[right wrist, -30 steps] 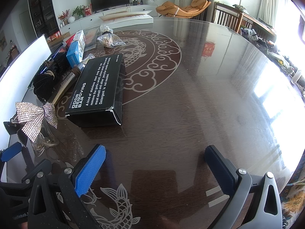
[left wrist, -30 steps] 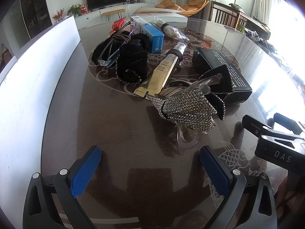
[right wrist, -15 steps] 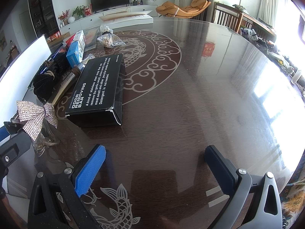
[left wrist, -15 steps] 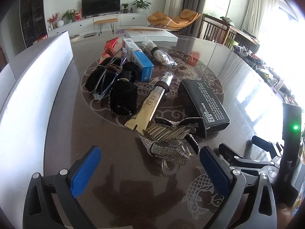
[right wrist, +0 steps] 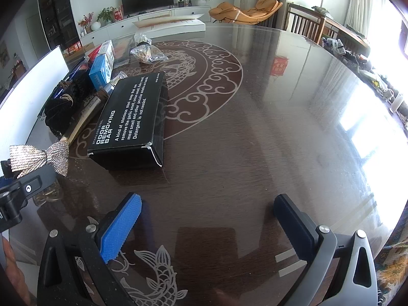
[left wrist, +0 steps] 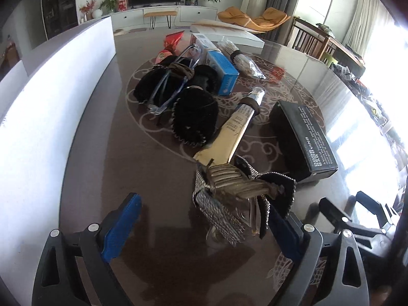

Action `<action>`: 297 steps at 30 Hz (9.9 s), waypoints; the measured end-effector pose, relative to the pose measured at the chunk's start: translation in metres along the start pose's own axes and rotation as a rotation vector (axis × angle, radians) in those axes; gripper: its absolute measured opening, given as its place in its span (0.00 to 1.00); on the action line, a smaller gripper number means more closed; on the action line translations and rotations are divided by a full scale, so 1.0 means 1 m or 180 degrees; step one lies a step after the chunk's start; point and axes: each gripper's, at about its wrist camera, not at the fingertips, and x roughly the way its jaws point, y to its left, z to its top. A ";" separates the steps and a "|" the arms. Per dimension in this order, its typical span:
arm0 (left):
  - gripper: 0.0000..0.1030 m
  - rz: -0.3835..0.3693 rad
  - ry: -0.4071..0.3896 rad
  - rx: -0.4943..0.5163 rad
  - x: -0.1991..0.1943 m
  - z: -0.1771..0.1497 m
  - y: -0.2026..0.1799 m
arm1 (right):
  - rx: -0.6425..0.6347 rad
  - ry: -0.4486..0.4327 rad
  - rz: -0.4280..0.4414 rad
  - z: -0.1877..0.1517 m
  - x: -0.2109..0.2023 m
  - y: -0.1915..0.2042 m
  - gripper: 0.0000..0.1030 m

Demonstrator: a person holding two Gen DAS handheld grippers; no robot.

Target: Organize objects

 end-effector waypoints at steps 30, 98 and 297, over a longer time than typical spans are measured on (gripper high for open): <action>0.52 -0.0214 -0.0519 0.0024 -0.100 -0.003 0.035 | -0.0268 0.0939 0.0481 0.099 0.039 0.039 0.58; 1.00 0.0241 -0.0154 0.0218 0.030 0.005 -0.028 | -0.0040 -0.0165 0.0023 0.049 0.037 0.025 1.00; 0.90 -0.0325 -0.0220 0.0166 -0.078 -0.005 0.002 | -0.0041 -0.0479 -0.0108 0.024 -0.029 0.037 0.98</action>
